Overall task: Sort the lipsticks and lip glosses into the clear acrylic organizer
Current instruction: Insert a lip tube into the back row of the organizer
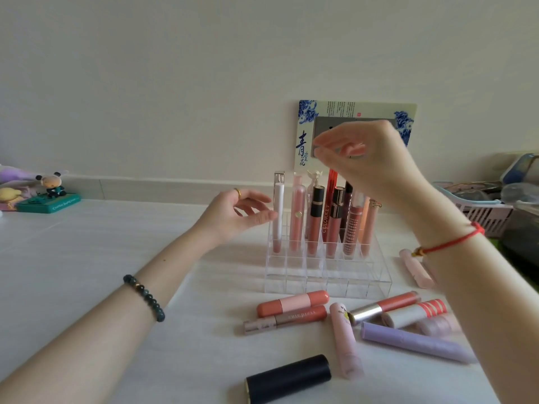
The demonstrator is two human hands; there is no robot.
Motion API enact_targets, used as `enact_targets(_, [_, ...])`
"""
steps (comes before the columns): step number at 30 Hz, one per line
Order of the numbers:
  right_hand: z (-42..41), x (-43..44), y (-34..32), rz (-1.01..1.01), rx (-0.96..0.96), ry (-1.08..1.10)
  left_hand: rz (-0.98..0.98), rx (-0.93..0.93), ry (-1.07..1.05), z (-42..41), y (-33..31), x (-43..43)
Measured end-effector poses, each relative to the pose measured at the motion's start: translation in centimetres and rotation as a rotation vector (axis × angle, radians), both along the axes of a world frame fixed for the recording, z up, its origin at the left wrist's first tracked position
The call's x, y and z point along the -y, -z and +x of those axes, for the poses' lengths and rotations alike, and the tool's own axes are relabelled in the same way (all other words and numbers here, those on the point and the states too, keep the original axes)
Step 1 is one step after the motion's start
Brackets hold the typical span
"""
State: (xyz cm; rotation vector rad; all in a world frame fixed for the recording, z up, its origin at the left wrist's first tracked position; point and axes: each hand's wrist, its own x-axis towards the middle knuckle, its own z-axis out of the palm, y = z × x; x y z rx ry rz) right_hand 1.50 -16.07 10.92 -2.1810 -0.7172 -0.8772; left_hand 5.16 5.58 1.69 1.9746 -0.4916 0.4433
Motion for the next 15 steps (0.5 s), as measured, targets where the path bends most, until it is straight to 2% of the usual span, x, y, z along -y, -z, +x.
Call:
enact_targets(5, [-1.6,1.8,-0.4,0.024,-0.049,-0.053,-0.052,0.079,-0.03,-0.7,-2.3,-0.5])
enact_targets(9, [-3.3,2.9,0.3,-0.156,-0.129,-0.061,-0.061,0.108,-0.045,-2.1,-3.4,-0.5])
enact_targets(15, [-6.0,3.9,2.9,-0.469,-0.246,-0.125,0.147,0.061,-0.004,-5.5,-2.4,-0.7])
